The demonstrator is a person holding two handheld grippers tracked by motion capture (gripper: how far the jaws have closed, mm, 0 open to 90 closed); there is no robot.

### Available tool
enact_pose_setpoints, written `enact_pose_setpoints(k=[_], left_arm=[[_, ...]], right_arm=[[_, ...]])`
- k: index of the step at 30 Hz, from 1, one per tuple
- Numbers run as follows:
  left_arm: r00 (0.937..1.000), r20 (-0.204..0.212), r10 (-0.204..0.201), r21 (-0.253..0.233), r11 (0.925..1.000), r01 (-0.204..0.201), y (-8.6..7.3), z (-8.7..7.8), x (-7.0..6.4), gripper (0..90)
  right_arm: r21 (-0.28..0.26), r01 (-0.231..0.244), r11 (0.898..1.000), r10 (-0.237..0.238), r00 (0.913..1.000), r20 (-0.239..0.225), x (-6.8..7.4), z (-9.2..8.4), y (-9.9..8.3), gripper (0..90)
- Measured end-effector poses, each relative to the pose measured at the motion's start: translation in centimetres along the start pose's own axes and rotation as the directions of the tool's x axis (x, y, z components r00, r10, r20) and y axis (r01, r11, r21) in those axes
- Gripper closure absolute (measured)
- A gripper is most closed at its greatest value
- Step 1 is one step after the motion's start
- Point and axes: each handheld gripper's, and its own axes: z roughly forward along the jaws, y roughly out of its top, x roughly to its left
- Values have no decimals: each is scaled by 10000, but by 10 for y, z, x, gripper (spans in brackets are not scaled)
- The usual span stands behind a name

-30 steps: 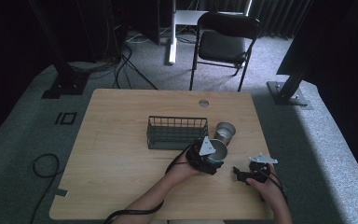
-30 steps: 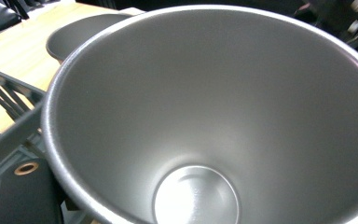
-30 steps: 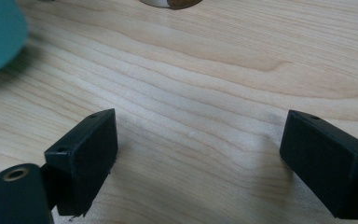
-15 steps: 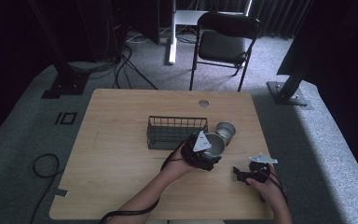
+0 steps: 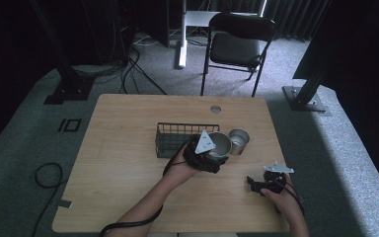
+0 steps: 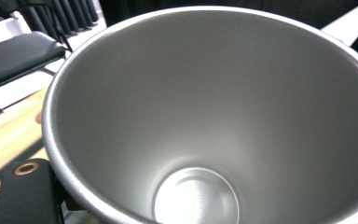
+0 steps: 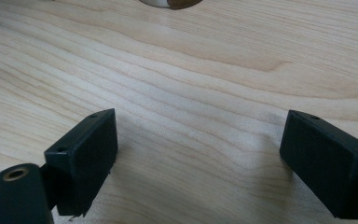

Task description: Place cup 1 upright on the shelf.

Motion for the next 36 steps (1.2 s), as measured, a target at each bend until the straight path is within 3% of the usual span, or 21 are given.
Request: enact_pose_setpoints(k=[6, 12, 15, 18, 22, 29, 31, 32, 33, 36], left_arm=[[9988, -468, -138, -242, 9996, 127, 4, -13, 10, 169], [9937, -1080, -308, -422, 9988, 263, 5, -25, 23, 169], [9904, -1323, -396, -525, 9981, 329, 4, -30, 28, 169], [9822, -1770, -630, -652, 9965, 522, 3, -37, 39, 169], [9653, -2404, -1023, -913, 9924, 825, 1, -43, 50, 169], [9191, -3638, -1514, -1240, 9858, 1132, -6, -48, 68, 169], [9120, -3716, -1737, -1274, 9826, 1352, -9, -47, 73, 169], [9120, -3716, -1737, -1274, 9826, 1352, -9, -47, 73, 169], [9024, -3900, -1831, -1215, 9817, 1467, -12, -45, 77, 169], [8925, -4034, -2016, -1241, 9785, 1649, -17, -44, 81, 169]], right_arm=[[0, -2, 10000, 2, 10000, 1, 0, 0, 0, 109], [8, -1, 10000, 1, 10000, 3, 0, 0, 0, 109], [7, -1, 10000, 1, 10000, 4, 0, 0, 0, 109], [9, 0, 10000, 0, 10000, 5, 0, 0, 0, 109], [9, -2, 10000, 2, 10000, 3, 0, 0, 0, 109], [4, 11, 10000, -11, 10000, 6, 0, 0, 0, 109], [-2, 12, 10000, -12, 10000, 4, 0, 0, 0, 109], [-2, 12, 10000, -12, 10000, 4, 0, 0, 0, 109], [10, 20, 10000, -20, 10000, 3, 0, 0, 0, 109], [18, 5, 10000, -5, 10000, -4, 0, 0, 0, 109]])
